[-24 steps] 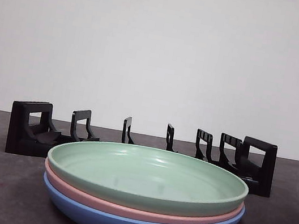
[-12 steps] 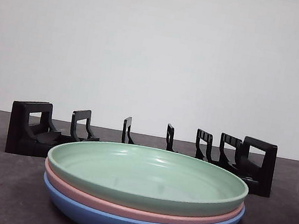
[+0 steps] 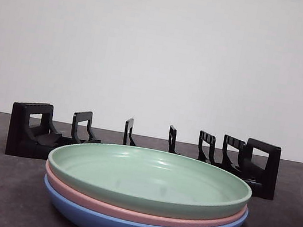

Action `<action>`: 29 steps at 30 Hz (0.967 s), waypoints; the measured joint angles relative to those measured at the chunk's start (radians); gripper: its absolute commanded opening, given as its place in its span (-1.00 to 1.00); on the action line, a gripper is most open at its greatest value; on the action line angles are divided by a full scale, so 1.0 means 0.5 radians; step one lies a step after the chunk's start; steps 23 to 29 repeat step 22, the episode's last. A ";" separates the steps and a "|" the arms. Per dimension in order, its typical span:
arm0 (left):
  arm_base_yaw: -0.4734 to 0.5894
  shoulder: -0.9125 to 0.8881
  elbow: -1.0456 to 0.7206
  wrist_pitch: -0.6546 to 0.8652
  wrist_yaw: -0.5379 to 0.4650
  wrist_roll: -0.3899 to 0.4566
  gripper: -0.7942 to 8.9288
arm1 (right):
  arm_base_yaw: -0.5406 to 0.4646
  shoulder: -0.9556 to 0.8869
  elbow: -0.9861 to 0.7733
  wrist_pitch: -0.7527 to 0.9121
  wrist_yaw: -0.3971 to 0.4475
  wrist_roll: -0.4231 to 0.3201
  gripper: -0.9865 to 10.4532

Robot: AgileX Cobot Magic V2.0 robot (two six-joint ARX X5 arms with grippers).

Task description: Place the plate

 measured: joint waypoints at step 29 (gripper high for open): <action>0.000 0.000 0.000 0.000 0.000 0.000 -0.82 | 0.000 0.000 0.000 0.000 0.000 0.000 -0.81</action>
